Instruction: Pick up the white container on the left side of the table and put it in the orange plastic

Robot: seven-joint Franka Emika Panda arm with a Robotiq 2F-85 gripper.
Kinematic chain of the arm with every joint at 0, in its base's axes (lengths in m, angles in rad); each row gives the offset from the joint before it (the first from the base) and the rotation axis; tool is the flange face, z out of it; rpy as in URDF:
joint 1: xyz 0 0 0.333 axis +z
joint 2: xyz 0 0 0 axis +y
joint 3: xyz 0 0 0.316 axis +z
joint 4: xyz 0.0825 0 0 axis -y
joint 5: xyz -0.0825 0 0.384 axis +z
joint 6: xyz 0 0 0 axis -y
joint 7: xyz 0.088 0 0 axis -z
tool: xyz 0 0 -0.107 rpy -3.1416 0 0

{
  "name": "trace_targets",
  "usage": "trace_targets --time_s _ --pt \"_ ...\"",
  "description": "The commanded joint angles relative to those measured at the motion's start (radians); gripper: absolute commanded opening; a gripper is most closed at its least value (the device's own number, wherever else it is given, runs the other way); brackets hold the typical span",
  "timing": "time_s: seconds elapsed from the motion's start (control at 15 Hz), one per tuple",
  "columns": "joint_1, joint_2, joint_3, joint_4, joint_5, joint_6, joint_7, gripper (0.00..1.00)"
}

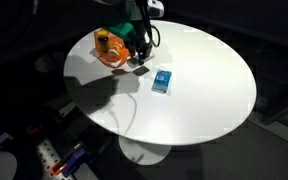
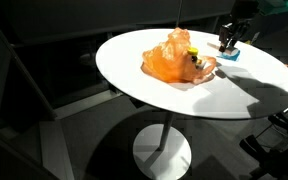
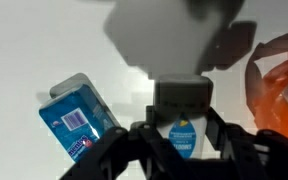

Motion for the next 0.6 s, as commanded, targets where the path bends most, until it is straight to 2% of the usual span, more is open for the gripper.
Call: trace_targets --time_s 0.0,0.2,0.53 --pt "0.006 -0.132 0.024 -0.074 0.033 -0.06 -0.049 0.25" --pt "0.017 -0.177 0.051 -0.086 0.09 -0.096 -0.122 0.25" --pt "0.046 -0.176 0.088 -0.038 0.259 -0.189 -0.368 0.25"
